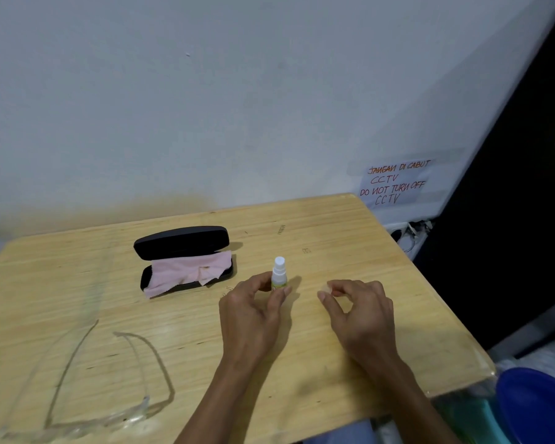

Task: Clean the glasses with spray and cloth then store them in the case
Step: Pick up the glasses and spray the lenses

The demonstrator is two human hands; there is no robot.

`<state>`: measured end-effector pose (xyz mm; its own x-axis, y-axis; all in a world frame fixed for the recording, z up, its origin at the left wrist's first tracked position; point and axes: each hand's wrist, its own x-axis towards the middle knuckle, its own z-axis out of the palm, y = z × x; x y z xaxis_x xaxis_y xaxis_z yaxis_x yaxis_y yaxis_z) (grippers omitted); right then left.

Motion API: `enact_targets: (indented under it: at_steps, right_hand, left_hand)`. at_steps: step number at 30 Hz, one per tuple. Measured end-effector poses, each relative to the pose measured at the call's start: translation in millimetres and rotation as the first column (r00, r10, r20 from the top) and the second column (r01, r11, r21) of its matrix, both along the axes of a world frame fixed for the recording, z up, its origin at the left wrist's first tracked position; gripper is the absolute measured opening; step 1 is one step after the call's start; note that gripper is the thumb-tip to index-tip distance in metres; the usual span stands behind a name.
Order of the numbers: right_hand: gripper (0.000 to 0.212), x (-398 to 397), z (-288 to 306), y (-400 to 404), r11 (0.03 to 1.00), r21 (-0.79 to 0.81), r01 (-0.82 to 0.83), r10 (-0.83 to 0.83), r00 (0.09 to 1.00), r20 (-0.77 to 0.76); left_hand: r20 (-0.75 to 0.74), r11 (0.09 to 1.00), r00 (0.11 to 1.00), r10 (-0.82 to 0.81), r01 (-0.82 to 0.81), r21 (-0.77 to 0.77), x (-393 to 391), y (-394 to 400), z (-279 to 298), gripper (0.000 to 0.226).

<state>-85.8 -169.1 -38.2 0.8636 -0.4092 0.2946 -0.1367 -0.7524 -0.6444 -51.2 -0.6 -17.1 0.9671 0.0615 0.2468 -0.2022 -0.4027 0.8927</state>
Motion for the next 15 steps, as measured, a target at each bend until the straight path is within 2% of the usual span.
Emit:
enact_targets:
  at_steps: [3,6,11,15]
  right_hand:
    - [0.032,-2,1,-1,1.0,0.004,0.008,-0.008,1.0,0.012]
    - [0.032,-6,7,2,1.0,0.014,0.012,-0.014,0.993,0.118]
    - [0.032,-6,35,36,0.985,0.106,-0.136,0.096,0.943,0.319]
    - [0.038,5,46,62,0.962,0.179,-0.206,0.149,0.946,0.289]
  left_hand:
    - [-0.009,1.0,1.0,-0.003,0.003,-0.005,-1,0,1,0.024]
    - [-0.012,1.0,1.0,0.013,-0.013,-0.005,-3,-2,1,0.021]
    - [-0.022,1.0,1.0,-0.008,0.007,-0.029,-7,-2,6,0.025]
    - [-0.051,0.999,0.999,-0.008,0.006,-0.047,-7,-2,6,0.006]
